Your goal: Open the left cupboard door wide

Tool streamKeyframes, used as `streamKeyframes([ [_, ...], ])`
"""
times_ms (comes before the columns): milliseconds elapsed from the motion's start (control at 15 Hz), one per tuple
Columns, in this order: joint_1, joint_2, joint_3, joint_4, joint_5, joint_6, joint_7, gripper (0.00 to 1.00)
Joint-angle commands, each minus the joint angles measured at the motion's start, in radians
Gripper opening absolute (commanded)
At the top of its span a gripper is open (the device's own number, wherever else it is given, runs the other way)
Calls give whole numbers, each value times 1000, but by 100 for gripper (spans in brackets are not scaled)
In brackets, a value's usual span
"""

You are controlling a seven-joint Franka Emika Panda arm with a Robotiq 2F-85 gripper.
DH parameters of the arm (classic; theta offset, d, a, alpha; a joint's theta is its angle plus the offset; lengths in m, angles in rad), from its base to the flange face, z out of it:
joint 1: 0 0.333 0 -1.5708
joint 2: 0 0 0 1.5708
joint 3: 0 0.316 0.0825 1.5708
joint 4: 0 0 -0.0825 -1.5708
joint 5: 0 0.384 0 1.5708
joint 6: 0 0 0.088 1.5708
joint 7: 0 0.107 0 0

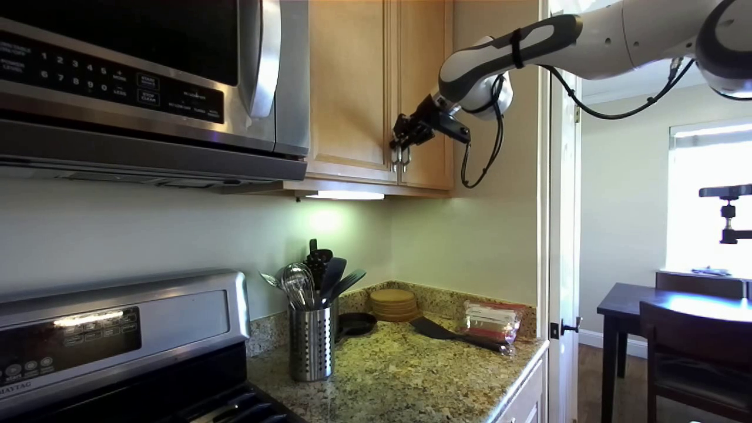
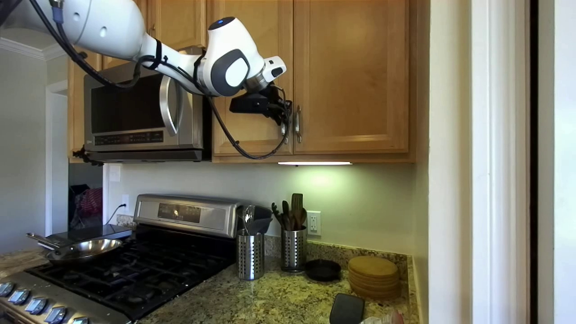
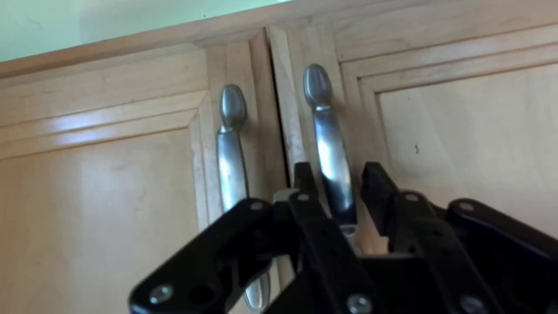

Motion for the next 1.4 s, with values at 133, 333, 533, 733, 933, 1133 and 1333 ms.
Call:
streamKeyframes([
  [133,-26,2,8,7,25,-24,-60,10],
  [333,-22,-11,9,-26,-14,-12,-42,10],
  [533,-10,-52,15,-114,-106,31,36,9],
  [733,8,-111,22,-214,-229,91,162,10],
  [933,7,-176,44,-305,-346,144,283,10],
  [1133,1,-243,65,-378,-433,168,363,10],
  [1333,12,-320,86,-446,-470,173,366,10],
])
